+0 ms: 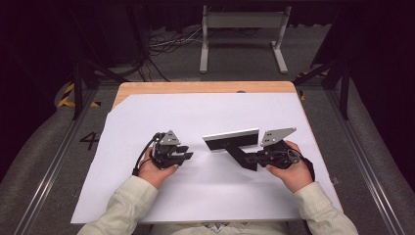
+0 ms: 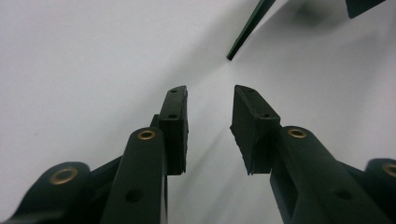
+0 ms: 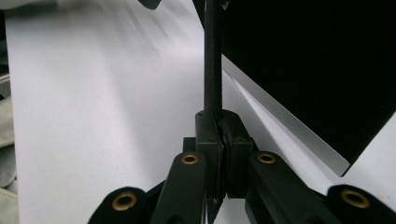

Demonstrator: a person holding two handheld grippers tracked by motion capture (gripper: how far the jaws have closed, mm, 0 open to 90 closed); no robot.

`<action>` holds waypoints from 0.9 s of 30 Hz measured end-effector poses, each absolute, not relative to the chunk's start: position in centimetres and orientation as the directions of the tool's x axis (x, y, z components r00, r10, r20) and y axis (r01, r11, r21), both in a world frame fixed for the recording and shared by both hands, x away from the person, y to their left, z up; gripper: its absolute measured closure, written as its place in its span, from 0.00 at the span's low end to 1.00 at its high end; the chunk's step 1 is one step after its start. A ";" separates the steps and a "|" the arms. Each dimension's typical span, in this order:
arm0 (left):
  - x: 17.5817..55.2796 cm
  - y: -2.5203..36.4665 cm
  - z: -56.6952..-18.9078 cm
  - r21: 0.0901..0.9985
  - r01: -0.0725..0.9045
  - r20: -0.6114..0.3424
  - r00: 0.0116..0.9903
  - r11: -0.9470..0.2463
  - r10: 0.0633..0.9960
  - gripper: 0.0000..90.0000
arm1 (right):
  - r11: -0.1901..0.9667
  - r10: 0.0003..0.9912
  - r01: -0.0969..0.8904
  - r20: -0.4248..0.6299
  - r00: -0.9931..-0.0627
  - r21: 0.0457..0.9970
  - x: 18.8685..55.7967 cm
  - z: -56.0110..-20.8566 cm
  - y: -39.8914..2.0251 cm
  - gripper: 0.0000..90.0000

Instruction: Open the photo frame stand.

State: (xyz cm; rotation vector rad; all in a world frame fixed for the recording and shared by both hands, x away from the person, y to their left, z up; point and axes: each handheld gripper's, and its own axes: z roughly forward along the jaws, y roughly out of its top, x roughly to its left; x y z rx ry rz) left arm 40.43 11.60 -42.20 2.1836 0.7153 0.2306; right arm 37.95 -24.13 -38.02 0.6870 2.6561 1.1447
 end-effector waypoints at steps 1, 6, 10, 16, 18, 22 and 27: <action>40.4 11.6 -42.2 0.751 0.416 -0.071 0.823 -0.513 0.564 0.74 | 0.600 0.475 0.345 0.027 -0.880 0.722 37.9 -38.0 -24.1 0.97; 40.4 11.6 -42.2 0.751 0.419 -0.074 0.821 -0.510 0.566 0.74 | 0.628 0.461 0.330 0.004 -0.887 0.705 37.7 -38.5 -24.2 0.97; 40.5 11.6 -42.2 0.752 0.416 -0.072 0.823 -0.511 0.564 0.74 | 0.639 0.460 0.331 0.000 -0.888 0.695 37.6 -38.9 -24.4 0.97; 40.5 11.5 -42.2 0.751 0.417 -0.072 0.822 -0.512 0.564 0.74 | 0.646 0.456 0.326 -0.007 -0.890 0.690 37.3 -39.3 -24.6 0.97; 40.5 11.5 -42.2 0.750 0.417 -0.071 0.823 -0.514 0.563 0.74 | 0.650 0.455 0.323 -0.011 -0.891 0.688 37.2 -39.4 -24.7 0.97; 40.5 11.5 -42.2 0.751 0.417 -0.072 0.823 -0.512 0.564 0.74 | 0.655 0.452 0.317 -0.019 -0.892 0.686 37.1 -39.6 -24.8 0.97; 40.6 11.4 -42.2 0.752 0.415 -0.073 0.824 -0.512 0.561 0.74 | 0.659 0.440 0.293 -0.039 -0.897 0.693 36.8 -39.7 -24.9 0.97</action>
